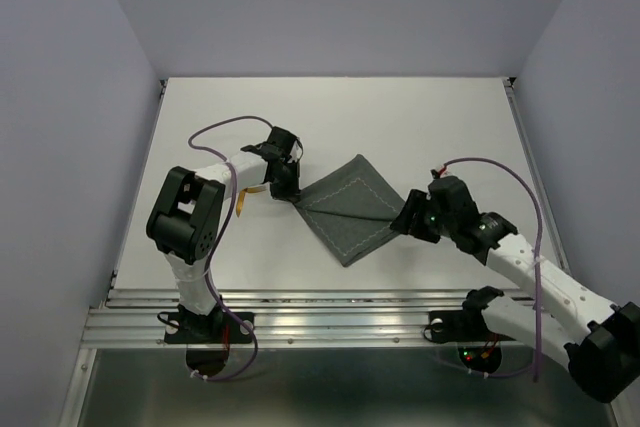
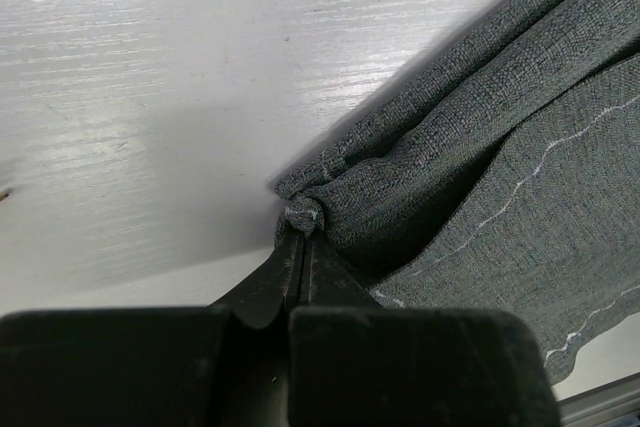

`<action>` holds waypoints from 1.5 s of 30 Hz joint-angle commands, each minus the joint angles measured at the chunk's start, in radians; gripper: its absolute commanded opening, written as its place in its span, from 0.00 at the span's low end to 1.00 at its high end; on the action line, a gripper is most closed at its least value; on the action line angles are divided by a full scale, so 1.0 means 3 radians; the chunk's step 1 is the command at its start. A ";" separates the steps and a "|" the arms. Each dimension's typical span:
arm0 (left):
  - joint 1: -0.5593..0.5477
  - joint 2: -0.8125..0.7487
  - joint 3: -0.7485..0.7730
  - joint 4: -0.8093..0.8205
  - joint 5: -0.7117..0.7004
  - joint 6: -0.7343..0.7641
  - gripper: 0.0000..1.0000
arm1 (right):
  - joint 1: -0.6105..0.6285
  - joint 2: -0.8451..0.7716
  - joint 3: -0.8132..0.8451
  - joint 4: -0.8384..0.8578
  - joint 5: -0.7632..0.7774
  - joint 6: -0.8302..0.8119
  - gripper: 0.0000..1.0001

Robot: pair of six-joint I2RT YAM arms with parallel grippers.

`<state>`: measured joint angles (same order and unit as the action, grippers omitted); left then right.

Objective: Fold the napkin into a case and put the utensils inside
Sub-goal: Smooth out the top corner of the smaller-rectangle-folded napkin at the center of the board.

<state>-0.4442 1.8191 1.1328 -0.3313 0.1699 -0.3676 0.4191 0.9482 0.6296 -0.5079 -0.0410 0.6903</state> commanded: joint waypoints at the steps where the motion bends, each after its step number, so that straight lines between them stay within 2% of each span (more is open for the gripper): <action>1: 0.0003 0.0129 0.0038 -0.0036 -0.0198 0.0034 0.00 | 0.0805 -0.0067 0.0018 -0.0107 0.0397 0.0597 0.57; 4: 0.0003 0.0144 0.0079 -0.0056 -0.0209 0.0034 0.00 | 0.1336 0.0229 0.0110 0.0035 0.0698 0.0864 0.57; 7: 0.0003 0.0154 0.0105 -0.0067 -0.0209 0.0044 0.00 | 0.1634 0.0592 0.0105 0.0276 0.0704 0.1206 0.55; 9: 0.0003 0.0154 0.0115 -0.0072 -0.0214 0.0049 0.00 | 0.1712 0.0720 0.0034 0.0639 0.0648 0.1427 0.53; 11: 0.0003 0.0164 0.0130 -0.0087 -0.0209 0.0054 0.00 | 0.1778 0.0868 -0.0083 0.0960 0.0628 0.1778 0.45; 14: 0.0003 0.0175 0.0141 -0.0097 -0.0204 0.0080 0.00 | 0.1906 0.1032 -0.0125 0.1176 0.0719 0.2030 0.42; 20: 0.0003 0.0175 0.0115 -0.0113 -0.0234 0.0105 0.00 | 0.1906 0.1282 -0.0008 0.1212 0.0766 0.2050 0.42; 26: 0.0003 0.0154 0.0074 -0.0097 -0.0219 0.0116 0.00 | 0.1906 0.1436 -0.0012 0.1304 0.0715 0.2102 0.46; 34: 0.0003 0.0134 0.0054 -0.0082 -0.0198 0.0126 0.00 | 0.1906 0.1314 -0.0028 0.1279 0.0801 0.2117 0.37; 45: 0.0003 0.0129 0.0044 -0.0067 -0.0173 0.0136 0.00 | 0.1906 0.1482 0.0033 0.1299 0.0812 0.2112 0.37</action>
<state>-0.4442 1.8442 1.1671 -0.3332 0.1570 -0.3553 0.9836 1.3708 0.5995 -0.1524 0.1673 1.3140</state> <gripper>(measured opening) 0.026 0.370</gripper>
